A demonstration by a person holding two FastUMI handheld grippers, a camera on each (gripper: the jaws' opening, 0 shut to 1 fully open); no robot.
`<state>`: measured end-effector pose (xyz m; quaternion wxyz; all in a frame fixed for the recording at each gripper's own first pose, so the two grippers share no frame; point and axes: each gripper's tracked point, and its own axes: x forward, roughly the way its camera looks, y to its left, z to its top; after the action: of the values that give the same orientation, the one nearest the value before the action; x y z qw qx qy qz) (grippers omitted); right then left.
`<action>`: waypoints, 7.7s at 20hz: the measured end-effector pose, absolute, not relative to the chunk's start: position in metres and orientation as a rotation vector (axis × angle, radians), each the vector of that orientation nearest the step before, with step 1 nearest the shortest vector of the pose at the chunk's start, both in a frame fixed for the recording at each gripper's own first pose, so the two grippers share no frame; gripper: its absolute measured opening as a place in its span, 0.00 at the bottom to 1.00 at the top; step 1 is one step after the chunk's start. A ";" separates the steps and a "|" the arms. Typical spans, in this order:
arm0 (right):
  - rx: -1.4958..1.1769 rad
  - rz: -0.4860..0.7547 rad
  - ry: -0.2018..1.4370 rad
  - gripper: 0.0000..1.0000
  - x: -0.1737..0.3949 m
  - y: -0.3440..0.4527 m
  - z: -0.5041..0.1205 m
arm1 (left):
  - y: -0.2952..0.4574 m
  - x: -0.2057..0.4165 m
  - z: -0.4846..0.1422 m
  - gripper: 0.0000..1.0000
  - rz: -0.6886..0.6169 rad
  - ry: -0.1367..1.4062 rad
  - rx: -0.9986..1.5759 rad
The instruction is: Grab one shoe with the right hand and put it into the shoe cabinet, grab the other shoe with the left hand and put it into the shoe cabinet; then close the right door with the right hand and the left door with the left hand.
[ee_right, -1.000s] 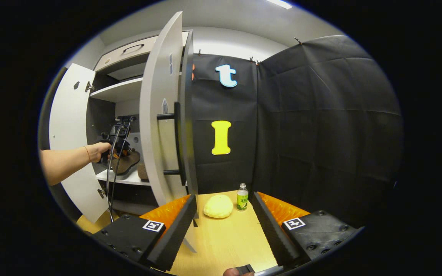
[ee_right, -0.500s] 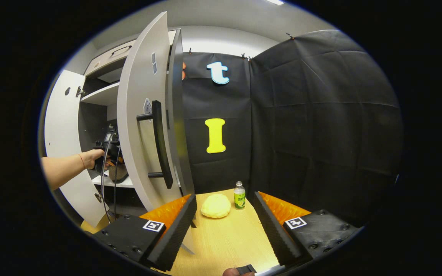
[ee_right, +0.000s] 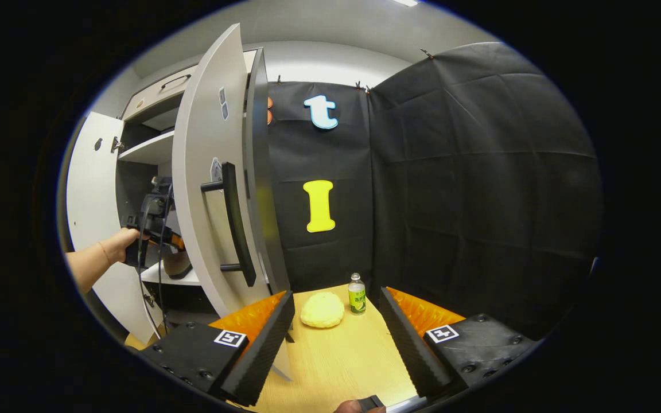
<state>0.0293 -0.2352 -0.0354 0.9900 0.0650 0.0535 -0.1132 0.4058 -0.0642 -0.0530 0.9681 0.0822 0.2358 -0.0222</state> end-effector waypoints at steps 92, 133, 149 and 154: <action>0.147 0.158 0.071 0.98 0.068 0.010 0.010 | 0.147 0.103 -0.005 0.92 0.074 0.110 -0.087; 0.071 0.081 0.016 0.98 0.034 0.018 0.022 | -0.006 0.038 0.010 0.93 -0.096 0.081 -0.077; 0.036 0.089 0.022 0.98 0.027 0.021 0.017 | -0.001 0.023 0.022 0.93 -0.073 0.027 -0.029; 0.026 0.089 0.033 0.98 0.026 0.021 0.015 | 0.000 0.024 0.019 0.92 -0.074 0.036 -0.026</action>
<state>0.0264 0.0206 0.0147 0.9988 0.0130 0.0163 0.0442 0.0241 -0.0001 0.0185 0.9991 -0.0132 0.0180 -0.0368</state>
